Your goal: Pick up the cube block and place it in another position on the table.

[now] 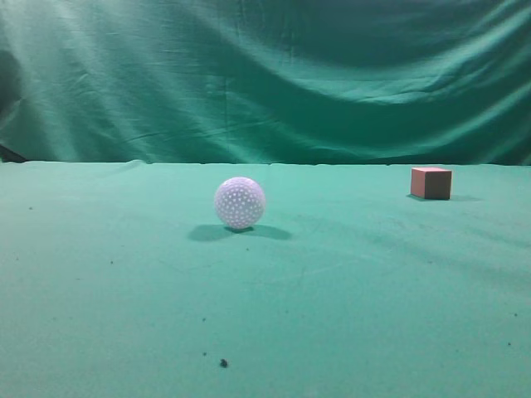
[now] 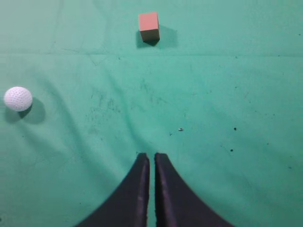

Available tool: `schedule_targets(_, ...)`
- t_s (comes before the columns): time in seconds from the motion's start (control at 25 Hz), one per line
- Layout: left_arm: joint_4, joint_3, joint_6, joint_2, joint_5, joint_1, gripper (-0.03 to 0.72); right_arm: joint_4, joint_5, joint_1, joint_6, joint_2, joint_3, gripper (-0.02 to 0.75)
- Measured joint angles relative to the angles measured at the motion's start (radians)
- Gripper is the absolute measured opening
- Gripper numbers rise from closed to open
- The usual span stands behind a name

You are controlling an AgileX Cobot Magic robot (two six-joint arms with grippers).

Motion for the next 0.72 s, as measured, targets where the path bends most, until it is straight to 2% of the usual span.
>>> schedule_targets(0.2, 0.000, 0.000, 0.000, 0.000, 0.000, 0.000, 0.262, -0.021, 0.040, 0.000, -0.032, -0.035, 0.000, 0.000)
schedule_targets(0.32, 0.000, 0.000, 0.000, 0.000, 0.000, 0.000, 0.262, -0.040, 0.009, 0.000, -0.100, -0.037, 0.020, 0.000)
schedule_targets(0.44, 0.000, 0.000, 0.000, 0.000, 0.000, 0.000, 0.262, -0.048, -0.097, -0.011, -0.165, -0.065, 0.095, 0.000)
schedule_targets(0.56, 0.000, 0.000, 0.000, 0.000, 0.000, 0.000, 0.262, -0.041, -0.290, -0.065, -0.204, -0.142, 0.218, 0.000)
schedule_targets(0.72, 0.000, 0.000, 0.000, 0.000, 0.000, 0.000, 0.262, -0.041, -0.470, -0.145, -0.211, -0.302, 0.408, 0.000)
